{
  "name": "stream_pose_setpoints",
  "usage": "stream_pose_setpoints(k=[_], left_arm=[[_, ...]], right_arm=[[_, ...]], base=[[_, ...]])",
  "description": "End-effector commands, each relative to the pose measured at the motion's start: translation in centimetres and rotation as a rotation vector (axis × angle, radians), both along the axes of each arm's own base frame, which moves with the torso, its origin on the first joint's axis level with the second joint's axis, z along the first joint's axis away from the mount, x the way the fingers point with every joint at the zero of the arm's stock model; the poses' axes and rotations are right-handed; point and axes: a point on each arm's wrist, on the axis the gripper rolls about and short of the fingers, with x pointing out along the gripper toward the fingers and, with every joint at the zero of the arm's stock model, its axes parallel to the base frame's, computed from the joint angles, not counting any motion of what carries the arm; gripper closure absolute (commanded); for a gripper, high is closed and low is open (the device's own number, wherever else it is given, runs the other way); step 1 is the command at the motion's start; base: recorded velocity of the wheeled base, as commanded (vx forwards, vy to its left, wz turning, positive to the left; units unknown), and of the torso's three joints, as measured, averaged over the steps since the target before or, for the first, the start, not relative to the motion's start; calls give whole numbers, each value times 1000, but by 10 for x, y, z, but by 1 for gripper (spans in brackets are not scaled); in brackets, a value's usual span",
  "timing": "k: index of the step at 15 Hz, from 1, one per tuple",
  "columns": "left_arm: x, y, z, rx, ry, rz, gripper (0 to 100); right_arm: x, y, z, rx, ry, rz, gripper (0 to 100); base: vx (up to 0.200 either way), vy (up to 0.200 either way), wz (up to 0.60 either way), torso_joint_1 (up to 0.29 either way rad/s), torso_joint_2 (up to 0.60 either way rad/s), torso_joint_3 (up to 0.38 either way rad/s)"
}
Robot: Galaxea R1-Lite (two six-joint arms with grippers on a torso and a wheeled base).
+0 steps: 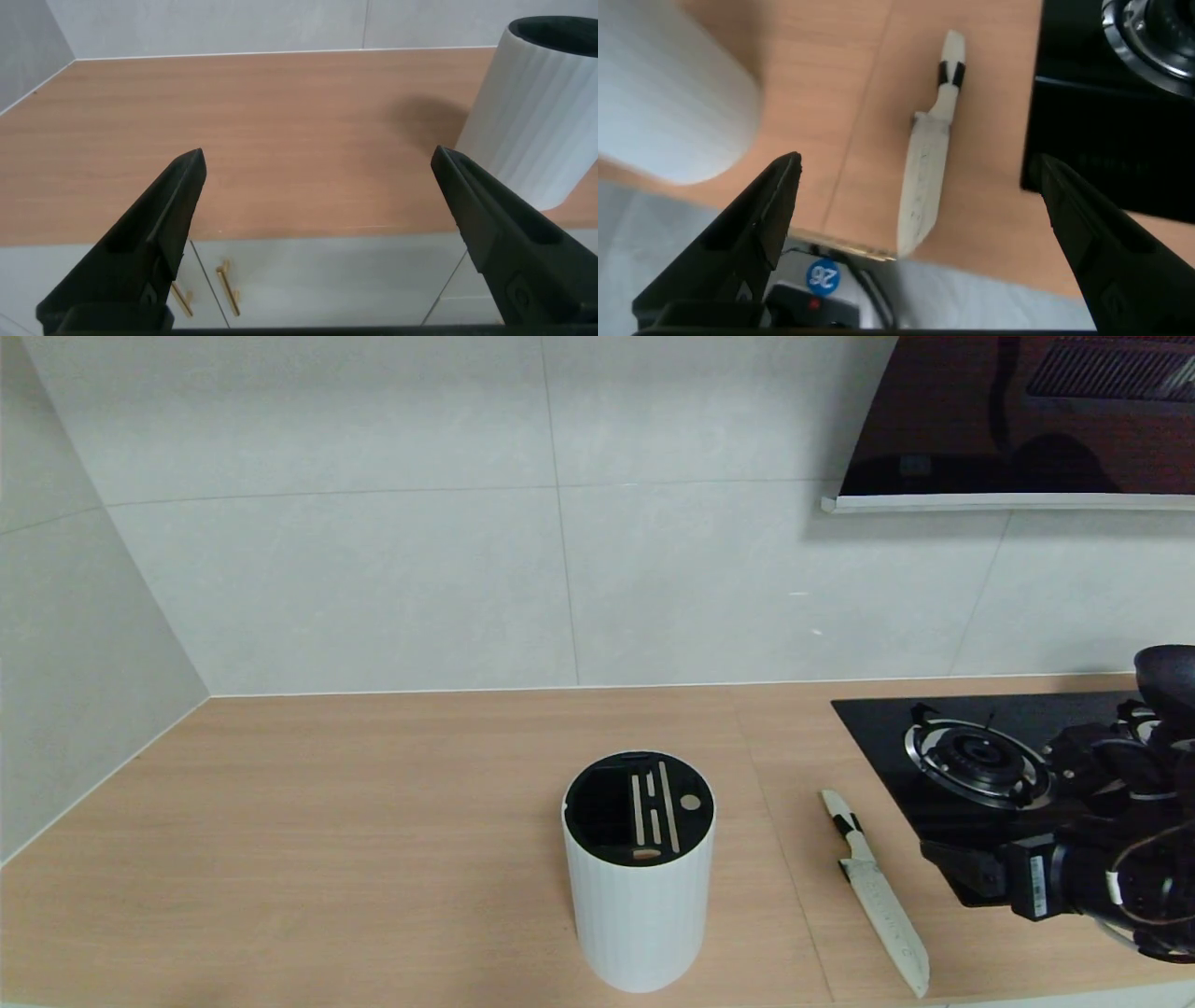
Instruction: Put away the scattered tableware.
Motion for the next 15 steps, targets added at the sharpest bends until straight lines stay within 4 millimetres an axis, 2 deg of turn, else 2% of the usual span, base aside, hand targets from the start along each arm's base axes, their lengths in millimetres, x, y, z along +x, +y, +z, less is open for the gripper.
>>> stream_pose_setpoints(k=[1,5,6,8,9,10,11,15], left_arm=[[0,0,0,0,0,0,0],[0,0,0,0,2,0,0],[0,0,0,0,2,0,0],[0,0,0,0,2,0,0],[0,0,0,0,2,0,0],[0,0,0,0,2,0,0],[0,0,0,0,2,0,0],[0,0,0,0,2,0,0]], right_arm=[[15,16,-33,-53,135,32,0],[27,25,-60,-93,231,37,0],[30,26,-64,-96,228,35,0],[48,33,-87,-114,215,10,0],[48,33,-87,-114,215,10,0],[59,37,-103,-140,176,-43,0],[66,38,-111,-140,145,-74,0],[83,43,-129,-102,113,-154,0]], base=[[0,0,0,0,0,0],[0,0,0,0,0,0],[0,0,0,0,0,0],[0,0,0,0,0,0],[0,0,0,0,0,0],[0,0,0,0,0,0],[0,0,0,0,0,0],[0,0,0,0,0,0]])
